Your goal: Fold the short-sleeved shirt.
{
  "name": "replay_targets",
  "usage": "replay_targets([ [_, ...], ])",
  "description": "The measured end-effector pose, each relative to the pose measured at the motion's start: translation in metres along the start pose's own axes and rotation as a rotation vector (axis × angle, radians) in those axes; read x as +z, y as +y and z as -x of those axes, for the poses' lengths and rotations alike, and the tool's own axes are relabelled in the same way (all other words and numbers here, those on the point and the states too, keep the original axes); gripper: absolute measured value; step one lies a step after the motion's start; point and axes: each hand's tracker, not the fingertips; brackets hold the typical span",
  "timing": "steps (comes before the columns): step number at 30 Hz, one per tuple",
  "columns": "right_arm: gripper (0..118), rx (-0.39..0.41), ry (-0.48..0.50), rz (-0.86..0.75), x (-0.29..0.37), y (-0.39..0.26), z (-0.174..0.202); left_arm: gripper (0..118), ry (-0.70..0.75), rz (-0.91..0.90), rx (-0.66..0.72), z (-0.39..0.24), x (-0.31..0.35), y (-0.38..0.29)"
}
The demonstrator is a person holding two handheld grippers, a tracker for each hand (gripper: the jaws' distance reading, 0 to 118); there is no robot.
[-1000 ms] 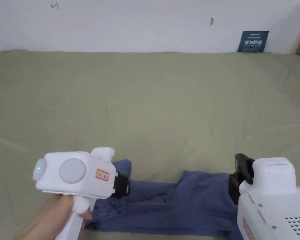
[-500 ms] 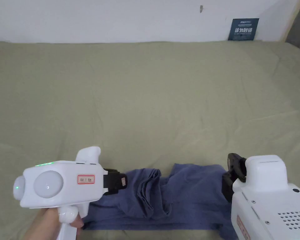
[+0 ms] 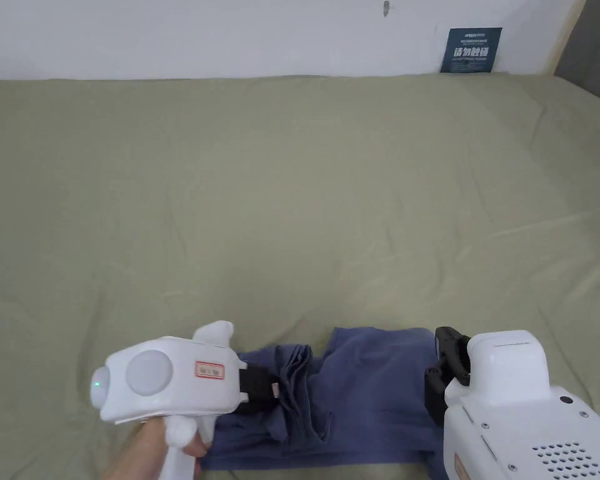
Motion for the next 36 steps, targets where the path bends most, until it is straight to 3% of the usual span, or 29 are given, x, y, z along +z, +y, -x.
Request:
replay_targets([
  [3,0,-0.001,-0.006,0.015,-0.002,-0.004,-0.004,0,-0.047,0.008,0.015,-0.006,-0.008,-0.004],
  [9,0,-0.004,-0.009,0.032,-0.009,-0.007,-0.005,0,0.067,-0.021,-0.143,-0.02,-0.01,-0.009],
  [15,0,0.004,0.0,0.021,-0.006,-0.002,0.001,0,0.037,-0.057,-0.13,-0.011,0.03,-0.005],
  [23,0,0.012,0.031,0.0,-0.007,0.006,0.014,0,0.074,-0.173,-0.016,0.061,0.135,-0.011],
  [31,0,0.024,0.037,-0.013,-0.008,0.009,0.026,1,-0.042,-0.132,0.113,0.104,0.141,-0.009],
  [32,0,0.025,0.038,-0.013,-0.008,0.009,0.026,14,-0.076,-0.13,0.122,0.107,0.138,-0.008],
  [33,0,0.024,0.042,-0.011,-0.009,0.01,0.027,46,-0.109,-0.127,0.122,0.111,0.136,-0.007],
  [34,0,0.024,0.042,-0.009,-0.009,0.01,0.027,88,-0.174,-0.116,0.12,0.114,0.132,-0.007],
  [35,0,0.028,0.043,-0.009,-0.009,0.01,0.028,118,-0.24,-0.094,0.134,0.116,0.125,-0.007],
  [36,0,0.034,0.042,-0.006,-0.01,0.01,0.029,113,-0.249,-0.075,0.161,0.116,0.118,-0.007],
])
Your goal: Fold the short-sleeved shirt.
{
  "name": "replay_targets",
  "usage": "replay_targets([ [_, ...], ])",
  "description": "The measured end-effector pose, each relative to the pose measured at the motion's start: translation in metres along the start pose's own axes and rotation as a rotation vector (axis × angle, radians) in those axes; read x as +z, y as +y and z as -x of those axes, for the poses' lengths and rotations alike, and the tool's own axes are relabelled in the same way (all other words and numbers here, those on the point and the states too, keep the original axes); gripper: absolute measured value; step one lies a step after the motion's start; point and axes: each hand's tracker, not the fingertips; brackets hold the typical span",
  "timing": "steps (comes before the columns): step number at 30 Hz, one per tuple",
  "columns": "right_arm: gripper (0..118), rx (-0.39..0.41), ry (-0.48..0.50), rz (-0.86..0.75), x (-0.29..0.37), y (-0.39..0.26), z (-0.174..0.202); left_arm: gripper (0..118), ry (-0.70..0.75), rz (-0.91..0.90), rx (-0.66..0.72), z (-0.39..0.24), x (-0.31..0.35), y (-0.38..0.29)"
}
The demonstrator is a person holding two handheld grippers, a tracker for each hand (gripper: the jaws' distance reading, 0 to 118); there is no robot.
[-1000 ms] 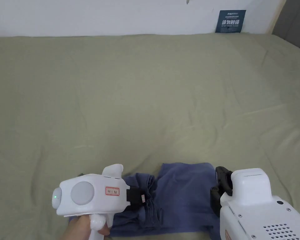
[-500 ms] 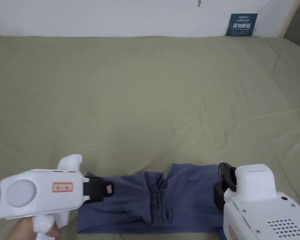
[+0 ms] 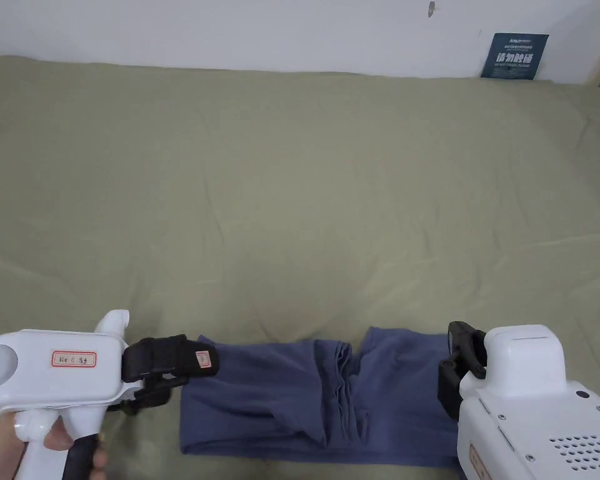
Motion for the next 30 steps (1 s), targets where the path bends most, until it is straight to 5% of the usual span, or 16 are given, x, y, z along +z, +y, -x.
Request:
replay_targets([
  [4,0,0.003,-0.001,0.008,-0.001,0.0,0.0,98,0.044,-0.009,0.007,0.013,-0.013,0.006],
  [7,0,0.007,-0.005,0.011,-0.001,0.001,-0.002,70,0.039,-0.024,0.009,0.012,-0.02,0.005],
  [8,0,0.008,-0.008,0.009,-0.001,0.001,-0.003,48,0.027,-0.027,0.026,0.013,-0.021,0.005],
  [9,0,0.009,-0.012,0.008,0.0,0.002,-0.003,48,0.039,-0.022,0.04,0.015,-0.025,0.004],
  [12,0,0.006,-0.017,0.006,-0.001,0.005,-0.005,14,0.109,-0.028,0.046,0.023,-0.032,0.0],
  [19,0,0.004,-0.01,-0.021,0.002,0.014,-0.008,10,0.162,-0.097,0.022,-0.003,0.007,-0.008],
  [30,0,0.01,0.03,-0.171,-0.008,0.041,0.007,10,0.512,-0.317,-0.039,-0.04,0.142,-0.024],
])
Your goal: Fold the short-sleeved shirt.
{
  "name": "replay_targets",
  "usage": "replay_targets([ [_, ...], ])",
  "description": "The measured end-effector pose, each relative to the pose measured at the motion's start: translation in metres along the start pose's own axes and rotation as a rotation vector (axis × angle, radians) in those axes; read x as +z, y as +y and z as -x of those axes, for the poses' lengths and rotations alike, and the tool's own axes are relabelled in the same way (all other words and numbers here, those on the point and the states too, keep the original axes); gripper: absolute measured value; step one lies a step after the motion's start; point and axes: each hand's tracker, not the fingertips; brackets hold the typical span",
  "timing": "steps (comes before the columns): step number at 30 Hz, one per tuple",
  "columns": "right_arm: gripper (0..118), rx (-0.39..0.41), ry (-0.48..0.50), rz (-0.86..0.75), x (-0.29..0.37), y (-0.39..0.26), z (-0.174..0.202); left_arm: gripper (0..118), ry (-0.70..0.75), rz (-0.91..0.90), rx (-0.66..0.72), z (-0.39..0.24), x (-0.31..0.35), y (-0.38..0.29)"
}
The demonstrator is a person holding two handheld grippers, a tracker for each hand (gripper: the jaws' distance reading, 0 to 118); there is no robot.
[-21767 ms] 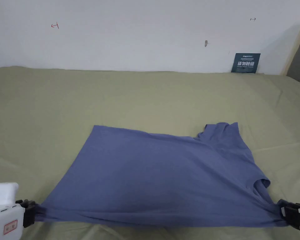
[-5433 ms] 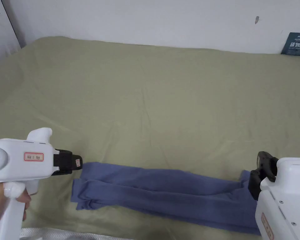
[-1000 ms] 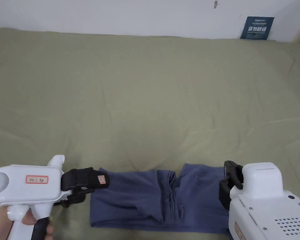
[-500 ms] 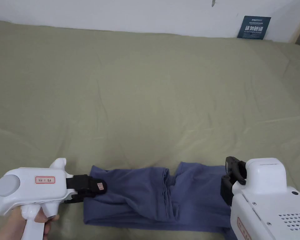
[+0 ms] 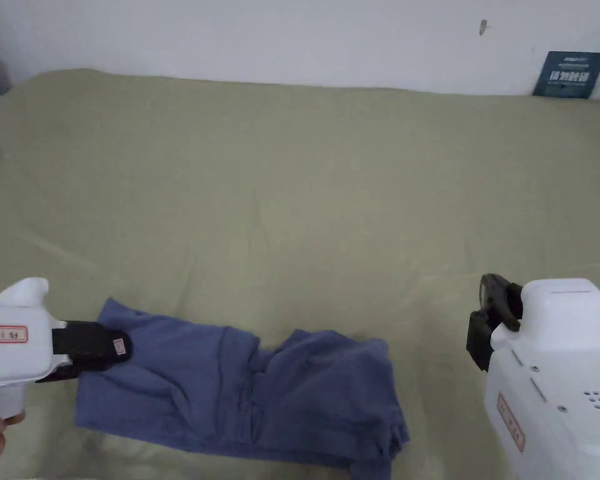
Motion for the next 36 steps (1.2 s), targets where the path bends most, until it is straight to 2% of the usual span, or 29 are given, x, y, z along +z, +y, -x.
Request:
replay_targets([
  [4,0,0.006,-0.034,-0.05,-0.005,0.011,0.005,10,-0.008,0.015,-0.013,-0.028,0.005,-0.001],
  [7,0,-0.024,-0.065,-0.081,-0.003,0.015,0.001,10,-0.019,0.03,-0.128,-0.072,-0.004,-0.005],
  [10,0,-0.008,-0.118,-0.126,0.004,0.014,-0.006,10,-0.029,0.058,-0.219,-0.115,-0.021,-0.011],
  [15,0,-0.016,-0.146,-0.12,0.01,0.01,-0.02,10,-0.027,0.134,-0.363,-0.176,-0.072,-0.029],
  [21,0,-0.022,-0.174,-0.069,0.014,-0.004,-0.035,11,-0.028,0.211,-0.382,-0.222,-0.141,-0.058],
  [22,0,-0.025,-0.175,-0.061,0.014,-0.006,-0.037,19,-0.026,0.212,-0.381,-0.224,-0.149,-0.061],
  [23,0,-0.027,-0.179,-0.048,0.013,-0.009,-0.039,59,-0.044,0.213,-0.379,-0.223,-0.156,-0.064],
  [24,0,-0.026,-0.18,-0.039,0.013,-0.011,-0.041,101,-0.122,0.229,-0.359,-0.225,-0.161,-0.067],
  [25,0,-0.024,-0.182,-0.031,0.013,-0.013,-0.042,118,-0.142,0.261,-0.326,-0.224,-0.164,-0.07],
  [28,0,-0.024,-0.186,-0.011,0.011,-0.017,-0.046,100,-0.195,0.22,-0.257,-0.214,-0.155,-0.057],
  [30,0,-0.04,-0.183,0.0,0.01,-0.019,-0.047,76,-0.26,0.173,-0.196,-0.196,-0.141,-0.044],
  [31,0,-0.045,-0.181,0.003,0.009,-0.019,-0.047,51,-0.283,0.151,-0.174,-0.186,-0.136,-0.038],
  [32,0,-0.051,-0.181,0.006,0.009,-0.02,-0.046,0,-0.305,0.141,-0.141,-0.184,-0.119,-0.049],
  [34,0,-0.058,-0.173,0.014,0.008,-0.022,-0.045,0,-0.387,0.11,-0.072,-0.163,-0.112,-0.043],
  [36,0,-0.067,-0.16,0.026,0.008,-0.024,-0.042,0,-0.4,0.164,-0.047,-0.148,-0.114,-0.041],
])
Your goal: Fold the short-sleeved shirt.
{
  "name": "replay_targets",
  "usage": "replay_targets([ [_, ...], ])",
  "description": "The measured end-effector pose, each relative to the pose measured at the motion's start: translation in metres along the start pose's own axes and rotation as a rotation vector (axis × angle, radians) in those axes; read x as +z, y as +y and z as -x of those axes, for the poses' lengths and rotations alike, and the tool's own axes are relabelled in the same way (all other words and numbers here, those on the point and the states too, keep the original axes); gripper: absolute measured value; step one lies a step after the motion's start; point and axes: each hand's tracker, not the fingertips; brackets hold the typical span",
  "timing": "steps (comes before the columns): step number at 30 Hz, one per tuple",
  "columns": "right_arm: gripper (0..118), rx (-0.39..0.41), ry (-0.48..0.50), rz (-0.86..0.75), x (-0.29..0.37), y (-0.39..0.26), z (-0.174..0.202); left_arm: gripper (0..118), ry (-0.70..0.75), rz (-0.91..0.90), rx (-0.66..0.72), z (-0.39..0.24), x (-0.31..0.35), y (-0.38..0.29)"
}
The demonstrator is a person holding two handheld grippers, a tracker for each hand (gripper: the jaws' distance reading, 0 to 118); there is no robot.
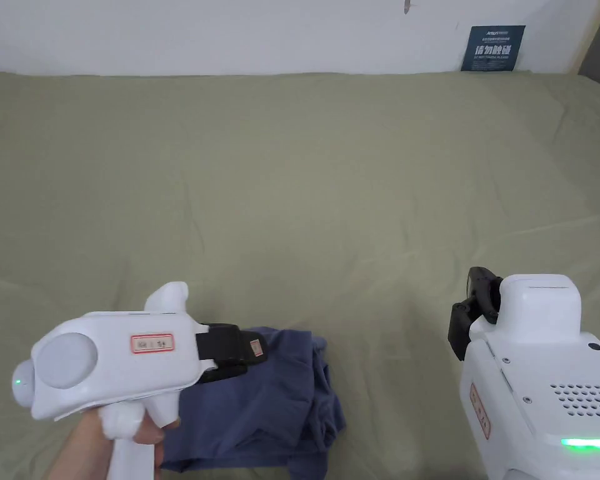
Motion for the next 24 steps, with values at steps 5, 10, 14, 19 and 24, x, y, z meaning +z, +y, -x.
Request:
replay_targets([
  [5,0,0.0,0.017,0.024,0.0,-0.005,0.006,0,-0.085,0.096,0.044,0.018,-0.037,-0.016],
  [10,0,0.02,0.014,0.051,0.001,-0.012,0.004,0,-0.145,0.23,0.063,0.037,-0.096,-0.054],
  [14,0,0.037,0.021,0.079,0.002,-0.019,0.001,0,-0.17,0.196,0.067,0.047,-0.101,-0.061],
  [19,0,0.013,0.12,0.139,0.001,-0.025,0.005,0,-0.138,0.21,0.017,0.034,-0.093,-0.056],
  [24,0,-0.188,0.473,0.277,-0.007,-0.028,0.013,0,-0.112,0.143,-0.075,0.017,-0.049,-0.039],
])
